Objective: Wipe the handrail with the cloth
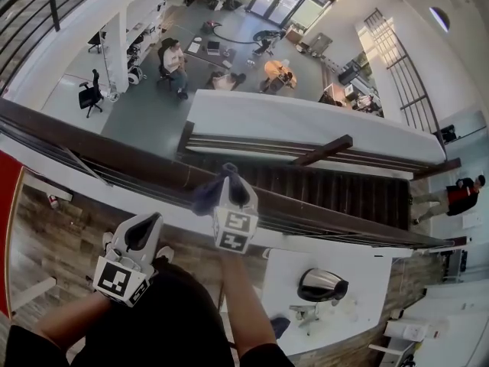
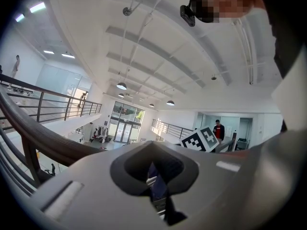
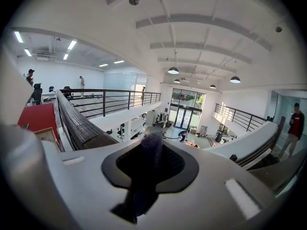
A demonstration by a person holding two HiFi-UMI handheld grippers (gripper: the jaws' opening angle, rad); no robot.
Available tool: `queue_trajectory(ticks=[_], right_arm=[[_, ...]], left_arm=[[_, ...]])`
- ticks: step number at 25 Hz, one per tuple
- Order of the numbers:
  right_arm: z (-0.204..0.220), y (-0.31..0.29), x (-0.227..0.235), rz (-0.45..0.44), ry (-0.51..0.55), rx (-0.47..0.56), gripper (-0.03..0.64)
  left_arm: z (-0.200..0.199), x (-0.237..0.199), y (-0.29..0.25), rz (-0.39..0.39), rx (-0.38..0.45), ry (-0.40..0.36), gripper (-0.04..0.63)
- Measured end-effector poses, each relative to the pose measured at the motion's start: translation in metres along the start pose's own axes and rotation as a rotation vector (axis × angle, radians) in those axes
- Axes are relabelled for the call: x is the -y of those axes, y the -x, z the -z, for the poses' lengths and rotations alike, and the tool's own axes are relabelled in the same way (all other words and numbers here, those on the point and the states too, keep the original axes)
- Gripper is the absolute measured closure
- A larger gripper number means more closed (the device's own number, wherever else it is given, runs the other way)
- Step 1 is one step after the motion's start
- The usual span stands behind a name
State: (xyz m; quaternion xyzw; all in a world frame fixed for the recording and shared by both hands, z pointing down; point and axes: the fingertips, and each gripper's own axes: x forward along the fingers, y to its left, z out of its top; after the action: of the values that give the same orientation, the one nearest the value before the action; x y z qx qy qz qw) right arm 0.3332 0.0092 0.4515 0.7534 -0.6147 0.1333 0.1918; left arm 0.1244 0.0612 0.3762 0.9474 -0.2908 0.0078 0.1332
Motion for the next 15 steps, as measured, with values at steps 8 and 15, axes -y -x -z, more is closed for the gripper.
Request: queue_trajectory(ticks=[8,15], right_arm=[[-0.030,0.008,-0.052,-0.140,-0.007,0.099,0.551],[-0.066,0.000,-0.149,-0.376,0.013,0.176,0.551]], left_arm=[[0.002,-0.037,0.023,-0.119,-0.007,0.028,0.597],[-0.006,-0.075,0.061,-0.250,0.035,0.025,0.597]])
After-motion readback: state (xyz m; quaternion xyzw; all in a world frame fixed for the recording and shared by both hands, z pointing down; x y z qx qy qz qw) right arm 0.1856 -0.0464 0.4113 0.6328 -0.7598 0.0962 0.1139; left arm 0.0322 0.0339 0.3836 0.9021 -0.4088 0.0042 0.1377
